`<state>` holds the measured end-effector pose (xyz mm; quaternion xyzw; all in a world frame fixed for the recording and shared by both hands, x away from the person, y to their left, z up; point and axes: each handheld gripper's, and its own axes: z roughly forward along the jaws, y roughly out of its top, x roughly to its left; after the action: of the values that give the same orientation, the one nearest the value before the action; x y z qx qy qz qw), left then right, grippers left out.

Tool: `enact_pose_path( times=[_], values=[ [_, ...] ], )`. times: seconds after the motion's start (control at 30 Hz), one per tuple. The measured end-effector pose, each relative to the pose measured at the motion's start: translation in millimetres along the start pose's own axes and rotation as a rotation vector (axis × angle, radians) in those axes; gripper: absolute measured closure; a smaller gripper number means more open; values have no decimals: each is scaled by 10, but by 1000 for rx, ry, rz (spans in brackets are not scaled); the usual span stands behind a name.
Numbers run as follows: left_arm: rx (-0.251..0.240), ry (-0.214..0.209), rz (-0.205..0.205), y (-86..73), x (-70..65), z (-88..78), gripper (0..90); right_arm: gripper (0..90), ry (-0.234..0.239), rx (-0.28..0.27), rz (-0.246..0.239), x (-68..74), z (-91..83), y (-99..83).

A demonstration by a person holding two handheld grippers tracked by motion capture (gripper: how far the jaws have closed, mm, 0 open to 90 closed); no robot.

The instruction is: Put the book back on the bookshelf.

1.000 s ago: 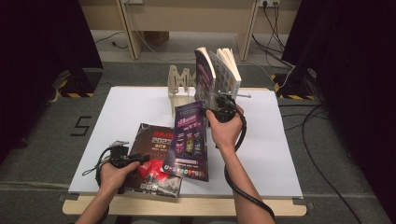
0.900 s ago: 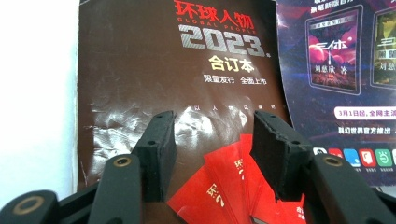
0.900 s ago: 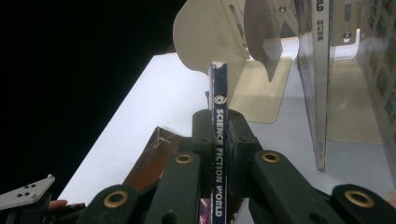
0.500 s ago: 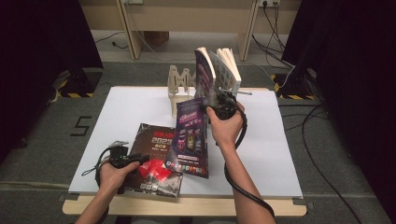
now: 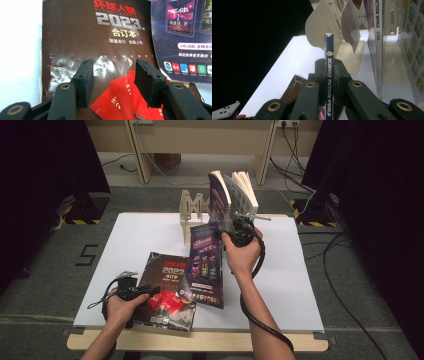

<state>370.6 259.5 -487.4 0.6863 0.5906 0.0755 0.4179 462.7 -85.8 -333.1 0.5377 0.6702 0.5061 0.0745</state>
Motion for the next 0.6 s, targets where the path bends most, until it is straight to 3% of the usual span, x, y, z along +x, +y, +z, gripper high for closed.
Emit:
enact_pose_path(
  times=[0.6],
  values=[
    [-2,-5,-2,8,1,1,482,845,-26,-62,-26,42,-56,146]
  ],
)
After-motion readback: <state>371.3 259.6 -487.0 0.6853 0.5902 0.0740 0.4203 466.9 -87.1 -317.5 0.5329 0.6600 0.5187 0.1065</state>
